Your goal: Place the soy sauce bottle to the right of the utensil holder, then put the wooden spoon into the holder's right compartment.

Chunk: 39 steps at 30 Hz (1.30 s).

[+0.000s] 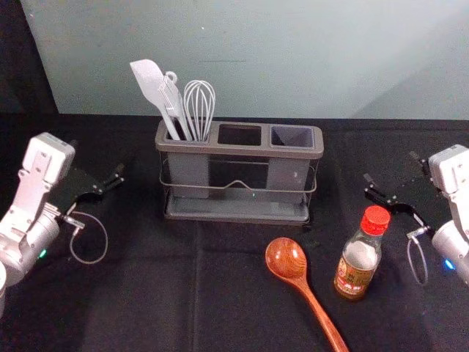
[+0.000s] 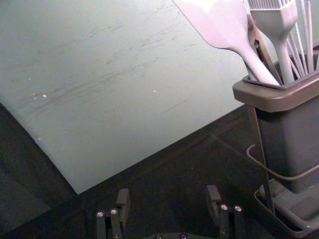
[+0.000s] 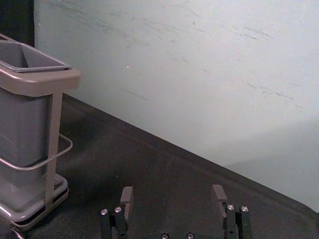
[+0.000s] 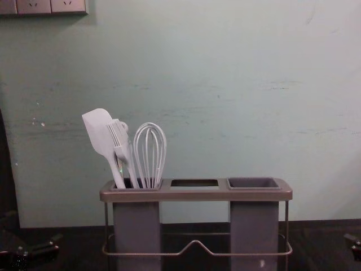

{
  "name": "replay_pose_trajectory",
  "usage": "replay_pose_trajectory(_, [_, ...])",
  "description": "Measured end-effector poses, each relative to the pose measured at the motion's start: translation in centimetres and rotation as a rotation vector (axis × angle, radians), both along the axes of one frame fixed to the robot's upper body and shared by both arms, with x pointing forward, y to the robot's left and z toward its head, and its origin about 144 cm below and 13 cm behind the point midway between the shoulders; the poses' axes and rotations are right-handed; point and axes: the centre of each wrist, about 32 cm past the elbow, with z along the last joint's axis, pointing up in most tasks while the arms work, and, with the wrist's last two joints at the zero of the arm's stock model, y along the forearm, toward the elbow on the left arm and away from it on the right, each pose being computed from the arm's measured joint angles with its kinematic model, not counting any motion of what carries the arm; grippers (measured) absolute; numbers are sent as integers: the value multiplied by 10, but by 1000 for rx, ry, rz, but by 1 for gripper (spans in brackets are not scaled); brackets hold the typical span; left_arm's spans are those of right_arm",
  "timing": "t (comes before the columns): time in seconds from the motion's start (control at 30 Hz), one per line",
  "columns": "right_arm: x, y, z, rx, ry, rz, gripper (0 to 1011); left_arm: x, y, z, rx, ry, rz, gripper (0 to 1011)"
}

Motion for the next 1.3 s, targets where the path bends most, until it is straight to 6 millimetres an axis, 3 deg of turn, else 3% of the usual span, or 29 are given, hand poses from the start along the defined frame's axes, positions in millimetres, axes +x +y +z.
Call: replay_pose_trajectory(1.3, [0, 0, 0, 0, 0, 0, 1003, 0, 0, 0, 0, 0, 0, 1005])
